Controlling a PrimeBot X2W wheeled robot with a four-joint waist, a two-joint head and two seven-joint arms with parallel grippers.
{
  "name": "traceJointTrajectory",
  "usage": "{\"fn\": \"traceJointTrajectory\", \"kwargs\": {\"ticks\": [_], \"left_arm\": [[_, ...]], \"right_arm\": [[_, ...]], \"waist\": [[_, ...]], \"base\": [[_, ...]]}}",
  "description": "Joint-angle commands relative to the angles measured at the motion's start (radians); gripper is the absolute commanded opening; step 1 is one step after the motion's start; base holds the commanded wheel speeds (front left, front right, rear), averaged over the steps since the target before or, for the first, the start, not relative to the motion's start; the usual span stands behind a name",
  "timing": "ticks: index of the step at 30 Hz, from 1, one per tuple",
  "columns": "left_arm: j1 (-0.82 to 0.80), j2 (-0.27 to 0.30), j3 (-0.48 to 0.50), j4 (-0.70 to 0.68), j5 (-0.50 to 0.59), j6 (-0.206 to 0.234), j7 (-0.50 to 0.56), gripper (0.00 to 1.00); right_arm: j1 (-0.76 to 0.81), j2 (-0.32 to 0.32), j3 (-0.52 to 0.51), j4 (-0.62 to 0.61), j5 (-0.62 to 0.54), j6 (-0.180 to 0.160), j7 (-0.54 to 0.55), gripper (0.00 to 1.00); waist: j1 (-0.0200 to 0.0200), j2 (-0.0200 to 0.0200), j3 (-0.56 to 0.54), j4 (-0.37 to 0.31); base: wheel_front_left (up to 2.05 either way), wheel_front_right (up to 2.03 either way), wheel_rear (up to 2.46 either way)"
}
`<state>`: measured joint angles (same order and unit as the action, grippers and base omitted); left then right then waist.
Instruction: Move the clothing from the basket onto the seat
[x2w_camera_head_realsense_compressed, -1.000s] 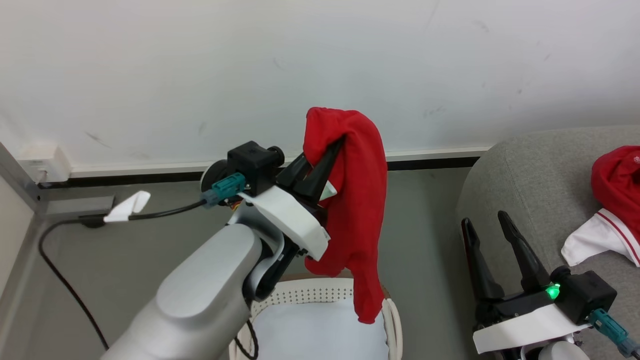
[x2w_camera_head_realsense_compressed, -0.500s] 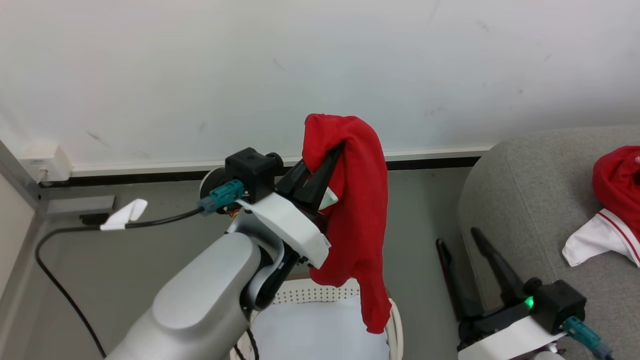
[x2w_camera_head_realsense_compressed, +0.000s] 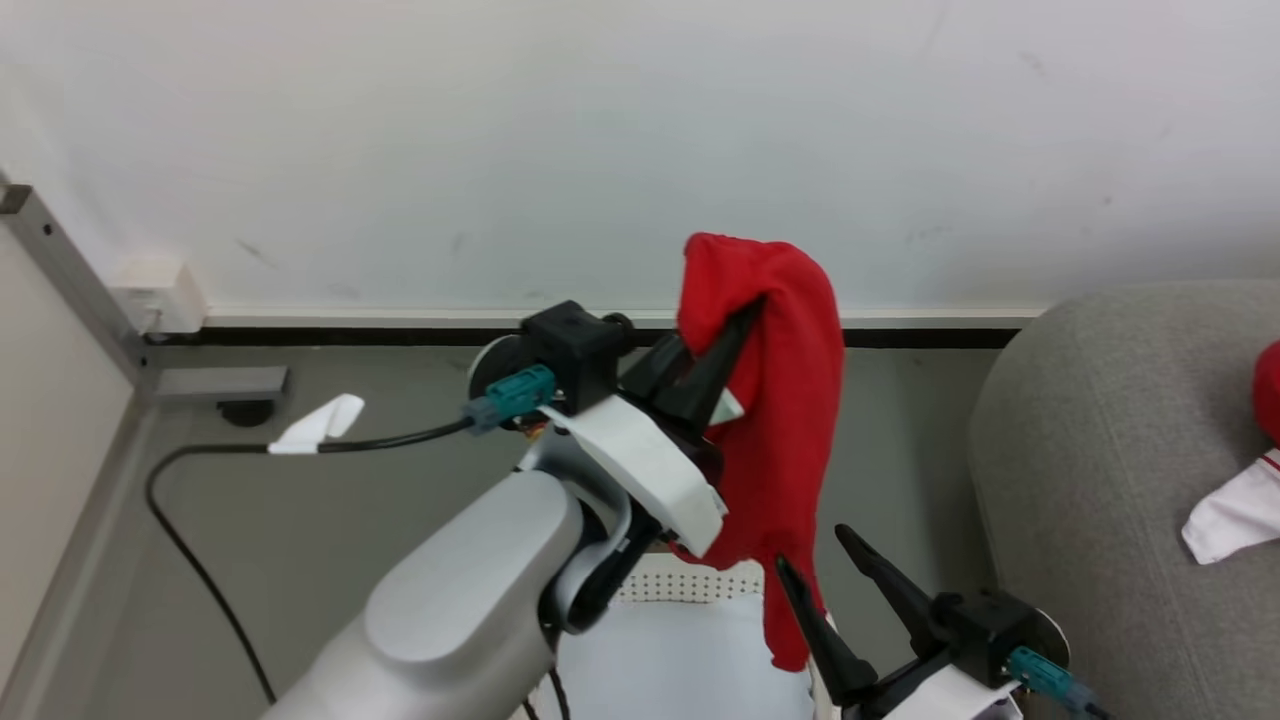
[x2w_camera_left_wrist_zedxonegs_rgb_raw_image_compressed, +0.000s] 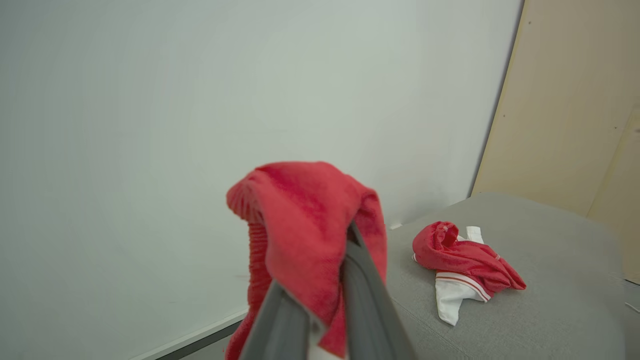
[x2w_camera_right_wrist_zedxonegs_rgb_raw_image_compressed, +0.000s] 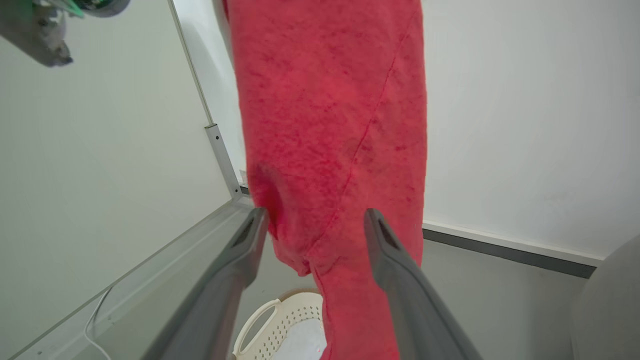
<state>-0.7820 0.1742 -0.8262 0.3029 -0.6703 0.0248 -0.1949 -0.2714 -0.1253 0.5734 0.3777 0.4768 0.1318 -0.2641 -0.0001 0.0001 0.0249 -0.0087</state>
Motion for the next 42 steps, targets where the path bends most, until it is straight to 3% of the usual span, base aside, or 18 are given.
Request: {"fn": "traceJointTrajectory", "kwargs": {"ticks": [1,9,17,18,19,20,22,40,41,42], "left_arm": [[-0.012,-0.008,-0.009,0.000,-0.003,-0.007,0.002,0.00],[0.006,-0.051,-0.065,-0.019,-0.006,-0.031,0.018,0.00],[0.034,-0.065,-0.108,-0.054,-0.014,-0.042,0.040,0.00],[0.037,-0.066,-0.111,-0.058,-0.016,-0.043,0.041,0.00],[0.039,-0.066,-0.114,-0.061,-0.017,-0.044,0.042,0.00],[0.042,-0.066,-0.115,-0.063,-0.019,-0.043,0.044,0.00],[0.045,-0.061,-0.115,-0.065,-0.022,-0.039,0.047,0.00],[0.049,-0.024,-0.090,-0.011,-0.023,-0.019,0.011,0.00],[0.051,-0.020,-0.088,-0.006,-0.021,-0.018,0.004,0.10],[0.055,-0.017,-0.086,-0.001,-0.019,-0.016,0.001,0.33]], "right_arm": [[-0.021,0.006,0.006,0.028,0.006,-0.002,0.000,1.00],[-0.101,0.038,0.008,0.221,-0.028,-0.002,0.000,1.00],[-0.141,0.056,-0.081,0.285,-0.067,-0.002,0.000,1.00],[-0.143,0.057,-0.089,0.290,-0.068,-0.002,0.000,0.79],[-0.146,0.058,-0.097,0.296,-0.070,-0.002,0.000,0.48],[-0.150,0.058,-0.104,0.300,-0.071,-0.002,0.000,0.35],[-0.156,0.058,-0.116,0.304,-0.070,-0.002,0.000,0.00],[-0.119,0.057,-0.168,0.216,-0.037,-0.002,0.000,0.00],[-0.113,0.056,-0.176,0.203,-0.030,-0.002,0.000,0.00],[-0.108,0.053,-0.182,0.191,-0.025,-0.002,0.000,0.00]], "waist": [[0.0001,-0.0001,-0.002,0.022],[0.0001,-0.0001,-0.009,0.097],[0.0001,-0.0001,-0.017,0.160],[0.0001,-0.0001,-0.018,0.166],[0.0001,-0.0001,-0.018,0.172],[0.0001,-0.0001,-0.019,0.177],[0.0001,-0.0001,-0.020,0.185],[0.0001,-0.0001,-0.018,0.161],[0.0001,-0.0001,-0.017,0.156],[0.0001,-0.0001,-0.016,0.151]], "base": [[0.00,0.00,0.00],[0.00,0.00,0.00],[0.00,0.00,0.00],[0.00,0.00,0.00],[0.00,0.00,0.00],[0.00,0.00,0.00],[0.00,0.00,0.00],[0.00,0.00,0.00],[0.00,0.00,0.00],[0.00,0.00,0.00]]}}
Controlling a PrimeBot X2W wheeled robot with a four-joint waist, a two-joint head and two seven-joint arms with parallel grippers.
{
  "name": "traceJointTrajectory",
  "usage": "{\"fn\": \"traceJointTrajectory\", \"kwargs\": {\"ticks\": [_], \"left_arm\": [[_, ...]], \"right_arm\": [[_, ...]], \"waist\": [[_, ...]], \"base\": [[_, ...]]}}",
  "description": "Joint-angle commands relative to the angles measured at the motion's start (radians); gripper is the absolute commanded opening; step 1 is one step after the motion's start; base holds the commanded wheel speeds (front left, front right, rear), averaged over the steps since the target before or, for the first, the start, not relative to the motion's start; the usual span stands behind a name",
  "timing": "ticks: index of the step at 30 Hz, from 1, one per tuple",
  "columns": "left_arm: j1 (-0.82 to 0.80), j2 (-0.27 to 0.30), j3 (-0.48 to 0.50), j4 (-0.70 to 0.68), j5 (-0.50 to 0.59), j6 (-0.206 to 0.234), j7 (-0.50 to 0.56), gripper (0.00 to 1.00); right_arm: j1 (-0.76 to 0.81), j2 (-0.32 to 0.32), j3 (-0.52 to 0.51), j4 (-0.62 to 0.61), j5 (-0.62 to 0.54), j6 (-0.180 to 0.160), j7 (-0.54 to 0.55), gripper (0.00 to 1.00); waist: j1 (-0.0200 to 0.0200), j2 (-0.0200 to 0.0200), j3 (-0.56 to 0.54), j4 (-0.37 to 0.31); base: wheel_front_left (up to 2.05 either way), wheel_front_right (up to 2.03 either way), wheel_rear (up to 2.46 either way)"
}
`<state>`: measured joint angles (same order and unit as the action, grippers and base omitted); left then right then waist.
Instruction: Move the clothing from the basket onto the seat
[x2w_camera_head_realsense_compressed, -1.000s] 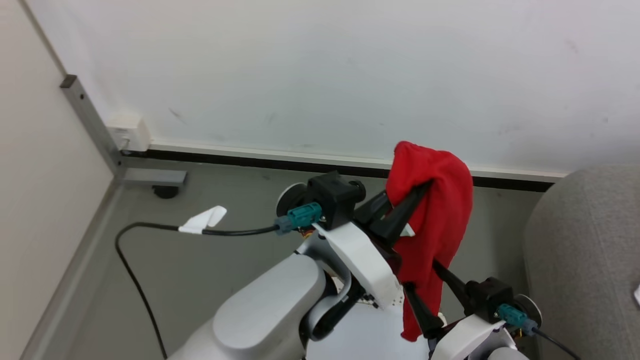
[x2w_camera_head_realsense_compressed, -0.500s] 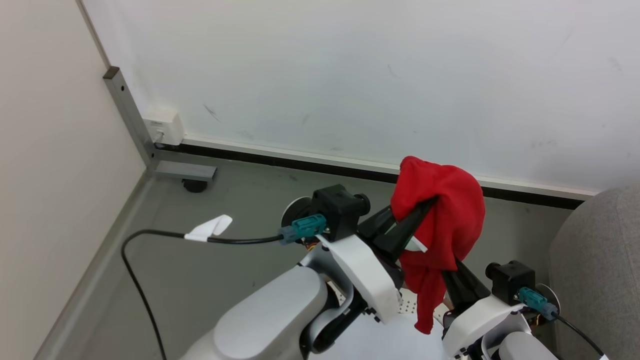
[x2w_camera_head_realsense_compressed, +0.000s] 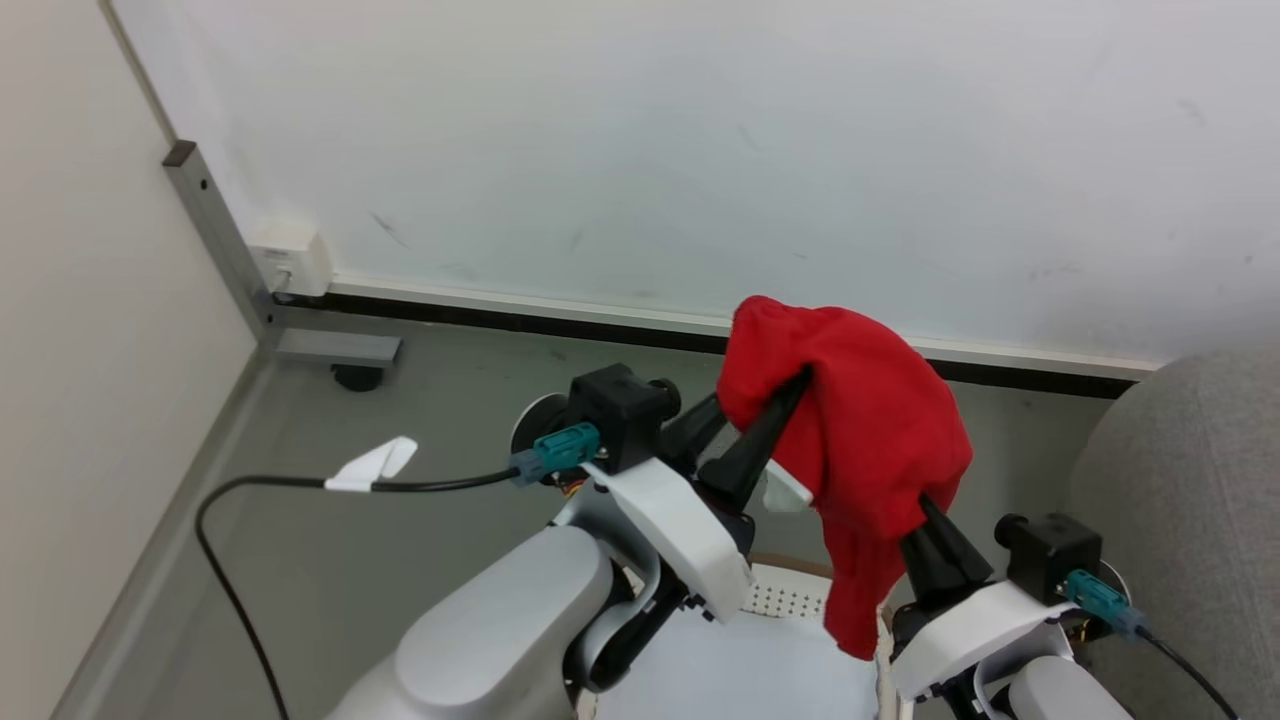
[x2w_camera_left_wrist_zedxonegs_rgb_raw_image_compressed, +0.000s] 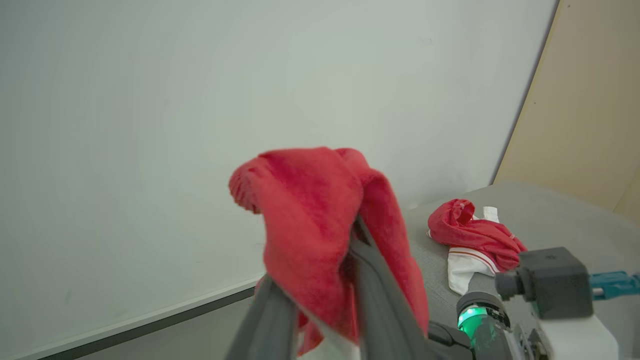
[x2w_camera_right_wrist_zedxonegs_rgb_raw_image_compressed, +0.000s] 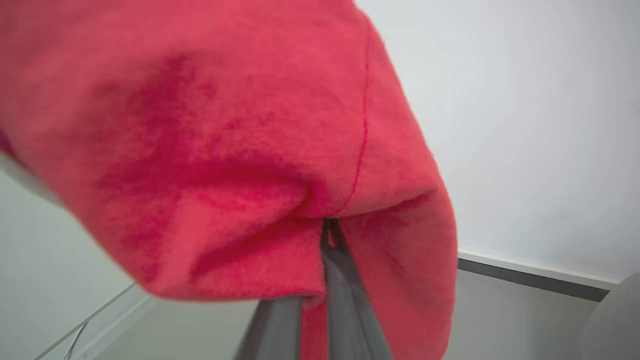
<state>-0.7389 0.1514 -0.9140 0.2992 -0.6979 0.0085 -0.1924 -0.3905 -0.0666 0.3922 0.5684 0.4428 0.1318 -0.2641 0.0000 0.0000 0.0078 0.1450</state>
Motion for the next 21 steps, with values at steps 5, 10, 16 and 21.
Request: {"fn": "traceJointTrajectory", "kwargs": {"ticks": [5,10,16,21], "left_arm": [[0.028,0.018,-0.002,0.002,0.015,-0.007,-0.022,1.00],[0.051,0.033,-0.014,-0.018,0.024,-0.021,-0.041,1.00],[0.079,0.045,-0.025,-0.026,0.038,-0.025,-0.051,1.00],[0.097,0.051,-0.039,-0.023,0.047,-0.031,-0.056,1.00]], "right_arm": [[0.028,-0.035,-0.043,-0.064,0.009,-0.002,0.000,0.00],[0.043,-0.060,-0.116,-0.131,-0.009,-0.002,0.000,0.00],[0.052,-0.080,-0.202,-0.200,-0.021,-0.002,0.000,0.00],[0.062,-0.092,-0.276,-0.248,-0.023,-0.002,0.000,0.00]], "waist": [[0.0000,0.0000,0.012,-0.034],[0.0000,0.0000,0.029,-0.082],[0.0000,0.0000,0.053,-0.163],[0.0000,0.0000,0.063,-0.240]], "base": [[0.00,0.00,0.00],[0.00,0.00,0.00],[0.00,0.00,0.00],[0.00,0.00,0.00]]}}
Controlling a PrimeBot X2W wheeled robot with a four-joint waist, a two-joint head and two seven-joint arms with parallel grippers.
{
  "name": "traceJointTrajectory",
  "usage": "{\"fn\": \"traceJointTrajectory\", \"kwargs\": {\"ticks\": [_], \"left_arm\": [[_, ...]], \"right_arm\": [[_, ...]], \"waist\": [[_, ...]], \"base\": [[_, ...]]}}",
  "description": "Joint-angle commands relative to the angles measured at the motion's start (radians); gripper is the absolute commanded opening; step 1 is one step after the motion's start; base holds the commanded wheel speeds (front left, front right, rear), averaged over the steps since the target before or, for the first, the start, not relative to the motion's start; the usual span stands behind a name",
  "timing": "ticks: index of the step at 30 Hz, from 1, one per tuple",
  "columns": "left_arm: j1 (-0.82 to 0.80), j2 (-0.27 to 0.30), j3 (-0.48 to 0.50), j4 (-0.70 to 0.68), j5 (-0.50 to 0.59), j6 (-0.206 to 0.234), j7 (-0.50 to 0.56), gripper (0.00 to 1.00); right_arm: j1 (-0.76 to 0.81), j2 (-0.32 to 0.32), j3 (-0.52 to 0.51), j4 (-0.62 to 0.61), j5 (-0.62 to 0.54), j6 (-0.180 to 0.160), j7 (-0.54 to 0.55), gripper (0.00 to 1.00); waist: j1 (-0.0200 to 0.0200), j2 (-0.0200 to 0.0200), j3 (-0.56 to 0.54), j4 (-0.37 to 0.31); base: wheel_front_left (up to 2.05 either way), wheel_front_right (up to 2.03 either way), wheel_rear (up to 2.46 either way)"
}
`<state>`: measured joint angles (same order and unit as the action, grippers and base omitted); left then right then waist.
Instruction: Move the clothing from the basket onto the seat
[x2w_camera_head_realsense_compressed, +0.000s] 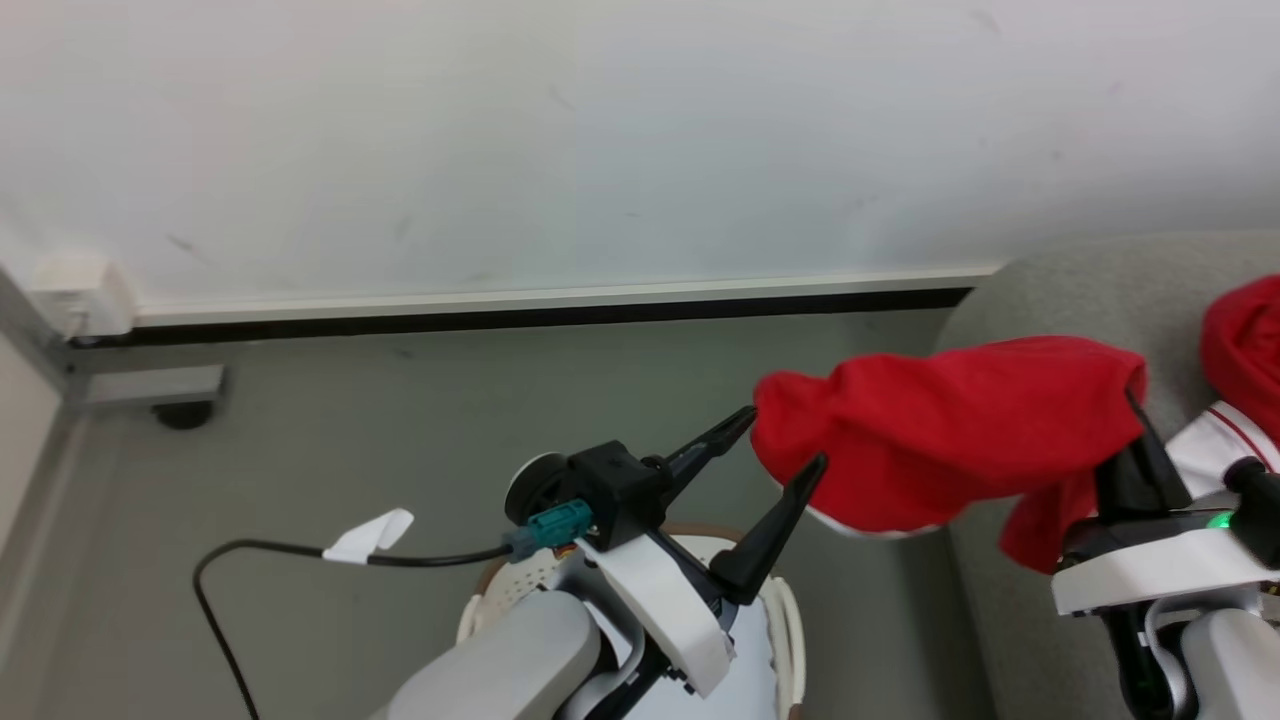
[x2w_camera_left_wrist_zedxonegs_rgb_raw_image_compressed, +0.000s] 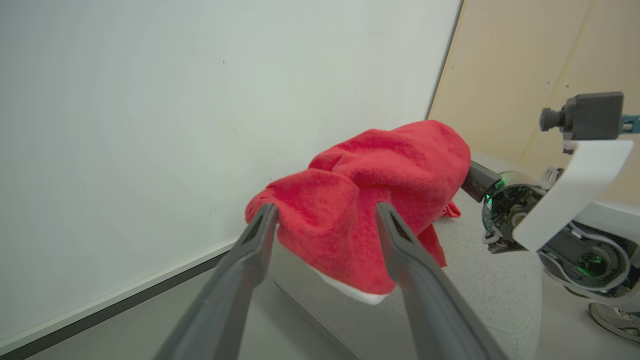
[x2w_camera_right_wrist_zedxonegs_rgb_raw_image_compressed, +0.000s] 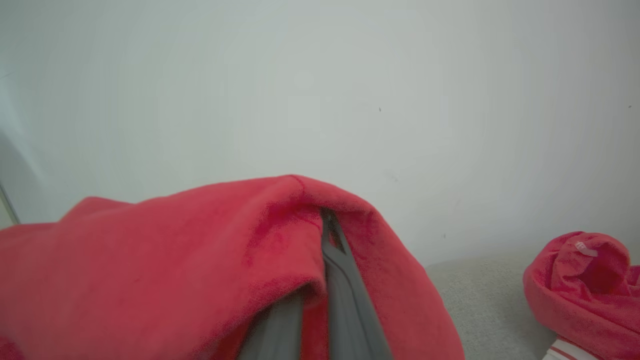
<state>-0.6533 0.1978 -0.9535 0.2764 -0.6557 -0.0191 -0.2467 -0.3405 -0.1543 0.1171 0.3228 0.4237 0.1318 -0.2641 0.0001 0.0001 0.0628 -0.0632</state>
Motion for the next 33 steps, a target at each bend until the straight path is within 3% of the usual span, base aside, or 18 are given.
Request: {"fn": "traceJointTrajectory", "kwargs": {"ticks": [1,20,33], "left_arm": [[0.014,0.004,-0.002,0.002,0.006,-0.005,-0.004,1.00],[0.033,0.005,-0.019,0.044,0.062,-0.015,-0.018,1.00],[0.034,-0.010,-0.010,0.069,0.073,-0.030,-0.018,1.00]], "right_arm": [[0.015,-0.008,-0.015,-0.012,-0.005,-0.002,0.000,0.00],[0.118,-0.057,-0.189,-0.192,-0.028,-0.002,0.000,0.00],[0.130,-0.050,-0.186,-0.196,-0.019,-0.002,0.000,0.00]], "waist": [[-0.0001,-0.0001,0.010,-0.046],[-0.0001,-0.0001,0.021,-0.305],[-0.0001,-0.0001,0.046,-0.365]], "base": [[0.00,0.00,0.00],[0.00,0.00,0.00],[0.00,0.00,0.00]]}}
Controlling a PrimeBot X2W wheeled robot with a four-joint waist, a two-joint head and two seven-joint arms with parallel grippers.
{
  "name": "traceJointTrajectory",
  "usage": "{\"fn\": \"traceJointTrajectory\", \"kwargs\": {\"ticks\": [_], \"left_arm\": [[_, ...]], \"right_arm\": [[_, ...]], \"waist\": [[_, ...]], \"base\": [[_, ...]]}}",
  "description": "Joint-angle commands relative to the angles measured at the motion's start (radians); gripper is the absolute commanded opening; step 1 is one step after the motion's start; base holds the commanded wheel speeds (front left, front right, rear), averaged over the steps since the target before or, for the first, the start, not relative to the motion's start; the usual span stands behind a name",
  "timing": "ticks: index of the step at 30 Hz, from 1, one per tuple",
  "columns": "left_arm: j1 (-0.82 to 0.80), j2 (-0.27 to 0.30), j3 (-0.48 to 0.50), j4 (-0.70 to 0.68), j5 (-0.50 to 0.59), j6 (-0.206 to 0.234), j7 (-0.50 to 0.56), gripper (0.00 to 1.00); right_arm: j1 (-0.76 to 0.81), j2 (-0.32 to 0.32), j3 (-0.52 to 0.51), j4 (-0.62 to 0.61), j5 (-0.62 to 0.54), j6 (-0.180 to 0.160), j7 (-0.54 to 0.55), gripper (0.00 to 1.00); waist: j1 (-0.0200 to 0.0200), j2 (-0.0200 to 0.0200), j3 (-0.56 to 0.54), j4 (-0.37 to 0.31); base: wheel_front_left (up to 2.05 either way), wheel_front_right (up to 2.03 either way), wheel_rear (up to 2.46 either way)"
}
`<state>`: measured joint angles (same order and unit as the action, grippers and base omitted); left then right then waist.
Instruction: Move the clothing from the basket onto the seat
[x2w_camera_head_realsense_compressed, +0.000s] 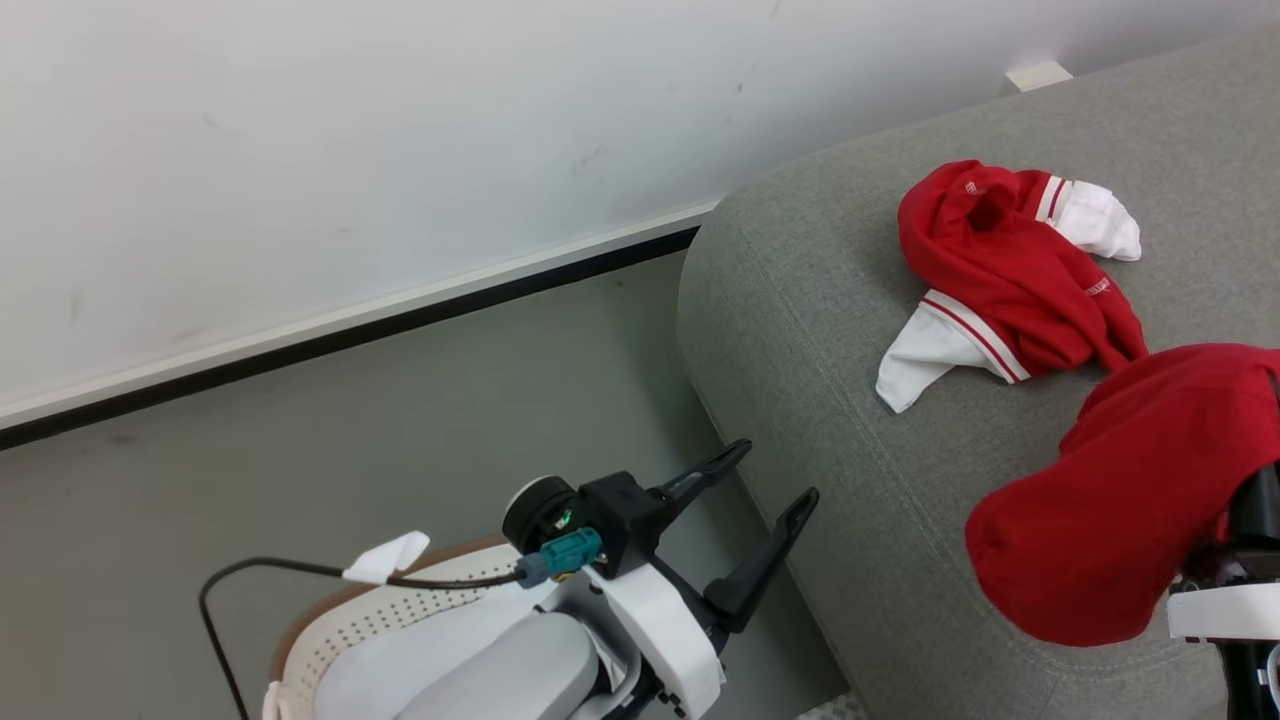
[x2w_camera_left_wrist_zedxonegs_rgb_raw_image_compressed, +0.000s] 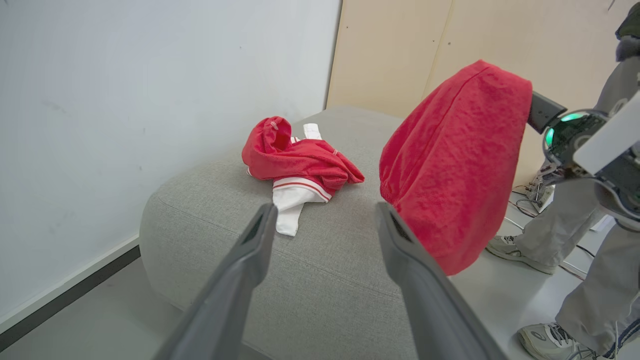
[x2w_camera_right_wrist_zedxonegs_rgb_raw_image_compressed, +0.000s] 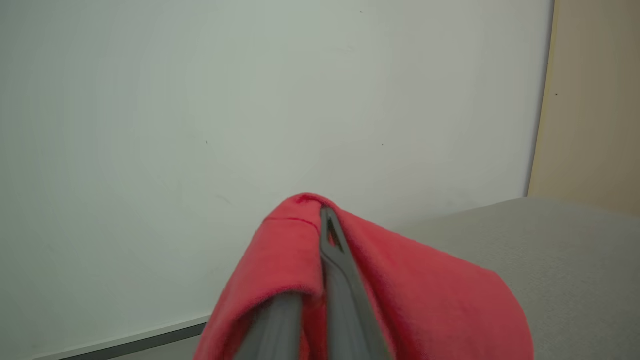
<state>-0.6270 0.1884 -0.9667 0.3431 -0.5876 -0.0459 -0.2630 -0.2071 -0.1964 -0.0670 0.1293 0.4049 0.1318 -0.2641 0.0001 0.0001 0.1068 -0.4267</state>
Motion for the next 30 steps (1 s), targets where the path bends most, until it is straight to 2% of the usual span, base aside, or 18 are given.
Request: {"fn": "traceJointTrajectory", "kwargs": {"ticks": [1,9,15,21,30], "left_arm": [[0.006,-0.001,0.004,0.003,0.007,-0.003,-0.001,1.00],[-0.025,0.008,0.012,-0.002,0.018,-0.003,0.001,1.00],[-0.062,0.032,0.020,-0.016,0.028,0.001,0.016,1.00],[-0.094,0.058,0.036,-0.051,0.025,0.009,0.039,1.00],[-0.150,0.100,0.064,-0.105,0.041,0.031,0.055,1.00]], "right_arm": [[-0.011,-0.012,-0.001,-0.001,-0.001,-0.002,0.000,0.00],[-0.115,-0.071,-0.010,0.006,-0.014,-0.002,0.000,0.00],[-0.263,-0.156,-0.029,0.040,0.035,-0.002,0.036,0.00],[-0.445,-0.257,-0.046,0.152,0.115,-0.002,0.064,0.00],[-0.678,-0.398,-0.070,0.362,0.105,-0.002,0.075,0.00]], "waist": [[-0.0001,-0.0001,0.005,-0.002],[-0.0001,-0.0001,0.076,0.018],[-0.0001,-0.0001,0.175,0.053],[-0.0001,-0.0001,0.286,0.090],[-0.0001,-0.0001,0.423,0.158]], "base": [[0.00,0.00,0.00],[0.00,0.00,0.00],[0.00,0.00,0.00],[0.00,0.00,0.00],[0.00,0.00,0.00]]}}
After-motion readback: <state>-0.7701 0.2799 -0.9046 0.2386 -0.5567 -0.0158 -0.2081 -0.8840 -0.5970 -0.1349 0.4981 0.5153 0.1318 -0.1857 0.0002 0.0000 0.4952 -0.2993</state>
